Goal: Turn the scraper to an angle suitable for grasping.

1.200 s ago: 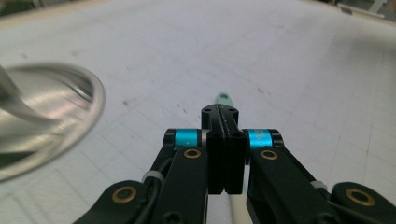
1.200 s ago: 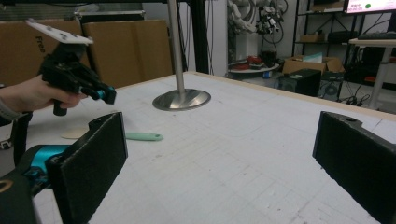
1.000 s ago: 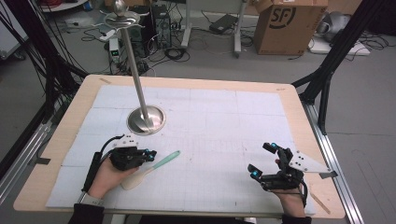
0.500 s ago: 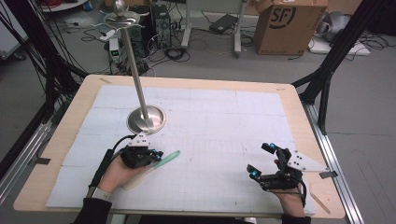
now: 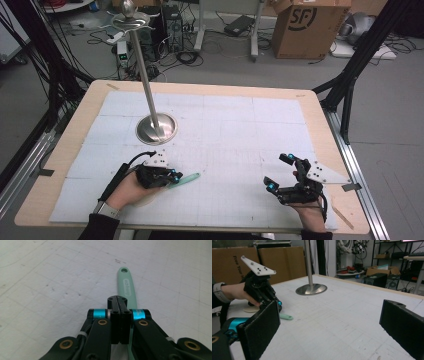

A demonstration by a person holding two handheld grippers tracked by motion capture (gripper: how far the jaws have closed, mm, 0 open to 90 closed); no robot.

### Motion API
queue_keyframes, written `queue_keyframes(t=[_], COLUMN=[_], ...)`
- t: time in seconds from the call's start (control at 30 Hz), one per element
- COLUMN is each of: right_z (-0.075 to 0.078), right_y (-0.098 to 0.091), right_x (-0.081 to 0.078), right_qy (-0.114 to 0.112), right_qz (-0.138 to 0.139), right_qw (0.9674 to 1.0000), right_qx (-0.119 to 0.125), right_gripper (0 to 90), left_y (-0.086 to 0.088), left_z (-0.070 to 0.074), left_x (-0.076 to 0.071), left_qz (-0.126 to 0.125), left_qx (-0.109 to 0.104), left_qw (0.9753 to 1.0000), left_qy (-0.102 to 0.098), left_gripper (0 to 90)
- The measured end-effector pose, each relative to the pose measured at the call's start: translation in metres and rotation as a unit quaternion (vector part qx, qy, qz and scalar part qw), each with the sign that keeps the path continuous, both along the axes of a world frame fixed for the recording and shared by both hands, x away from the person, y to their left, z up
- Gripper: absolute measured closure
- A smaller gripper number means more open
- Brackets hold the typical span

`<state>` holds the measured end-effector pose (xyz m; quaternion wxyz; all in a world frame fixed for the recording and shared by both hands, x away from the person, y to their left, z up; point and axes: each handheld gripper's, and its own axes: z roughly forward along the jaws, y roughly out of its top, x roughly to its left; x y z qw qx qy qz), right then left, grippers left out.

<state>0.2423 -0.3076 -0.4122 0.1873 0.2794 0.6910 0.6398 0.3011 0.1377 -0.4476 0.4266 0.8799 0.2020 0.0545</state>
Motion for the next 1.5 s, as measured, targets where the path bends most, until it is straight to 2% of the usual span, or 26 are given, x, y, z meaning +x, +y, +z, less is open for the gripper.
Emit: queue_keyframes(t=[0.23, 0.47, 0.5, 0.53, 0.67, 0.73, 0.8, 0.87, 0.9, 0.93, 0.97, 1.0, 1.03, 1.07, 1.13, 1.2, 1.27, 1.3, 1.5], right_z=[-0.001, -0.002, -0.002, -0.002, -0.001, -0.001, -0.002, -0.001, -0.001, -0.001, -0.001, -0.001, -0.001, -0.001, -0.002, -0.002, -0.002, -0.002, -0.001], right_y=[0.0, 0.001, 0.001, 0.001, 0.0, -0.001, -0.002, -0.003, -0.003, -0.004, -0.004, -0.005, -0.005, -0.005, -0.005, -0.004, -0.003, -0.003, -0.002], right_x=[0.0, 0.001, 0.001, 0.001, 0.0, 0.0, -0.001, -0.002, -0.002, -0.002, -0.002, -0.003, -0.002, -0.002, -0.002, -0.001, -0.001, -0.001, -0.001], right_qy=[0.001, 0.004, 0.002, 0.0, 0.0, 0.002, 0.004, 0.001, 0.001, -0.001, -0.001, 0.001, -0.001, -0.001, -0.001, 0.001, 0.001, 0.001, 0.0], right_qz=[0.001, 0.001, 0.001, 0.0, 0.0, -0.001, -0.001, -0.002, -0.002, -0.004, -0.004, -0.005, -0.007, -0.007, -0.007, -0.005, -0.004, -0.005, -0.002], right_qw=[1.0, 1.0, 1.0, 1.0, 1.0, 1.0, 1.0, 1.0, 1.0, 1.0, 1.0, 1.0, 1.0, 1.0, 1.0, 1.0, 1.0, 1.0, 1.0], right_qx=[-0.002, -0.003, -0.003, -0.002, 0.002, 0.001, 0.001, 0.002, 0.002, 0.004, 0.004, 0.005, 0.006, 0.006, 0.004, 0.001, 0.001, 0.002, 0.001], right_gripper=[2.0, 2.0, 2.0, 2.0, 2.0, 2.0, 2.0, 2.0, 2.0, 2.0, 2.0, 2.0, 2.0, 2.0, 2.0, 2.0, 2.0, 2.0, 2.0], left_y=[-0.004, -0.005, -0.003, -0.003, 0.006, 0.011, 0.012, 0.015, 0.017, 0.019, 0.02, 0.021, 0.022, 0.024, 0.028, 0.031, 0.035, 0.037, 0.041], left_z=[0.001, 0.001, 0.004, 0.004, 0.013, 0.021, 0.022, 0.026, 0.027, 0.028, 0.029, 0.03, 0.032, 0.033, 0.037, 0.04, 0.042, 0.043, 0.045], left_x=[-0.003, -0.005, -0.005, -0.005, -0.007, -0.012, -0.013, -0.016, -0.017, -0.018, -0.02, -0.021, -0.022, -0.023, -0.025, -0.025, -0.026, -0.026, -0.029], left_qz=[-0.02, -0.018, -0.001, -0.001, 0.004, 0.01, 0.015, 0.021, 0.022, 0.023, 0.03, 0.034, 0.039, 0.04, 0.032, 0.022, 0.006, 0.0, -0.016], left_qx=[0.004, 0.006, 0.004, 0.004, -0.027, -0.05, -0.057, -0.062, -0.061, -0.059, -0.057, -0.053, -0.05, -0.042, -0.019, -0.001, 0.011, 0.019, 0.028], left_qw=[0.9998, 0.9998, 0.9996, 0.9996, 0.9996, 0.9986, 0.9982, 0.9978, 0.9978, 0.9979, 0.9977, 0.9978, 0.9978, 0.9982, 0.9992, 0.9998, 0.9999, 0.9998, 0.9995], left_qy=[-0.001, -0.009, -0.029, -0.029, -0.012, -0.012, -0.01, -0.011, -0.014, -0.015, -0.02, -0.023, -0.021, -0.016, -0.016, 0.001, 0.009, 0.008, -0.003], left_gripper=[89.9, 89.1, 82.8, 76.8, 69.2, 61.1, 49.4, 43.7, 43.7, 39.3, 39.3, 27.2, 22.3, 22.3, 16.0, 16.0, 16.0, 16.0, 16.5])
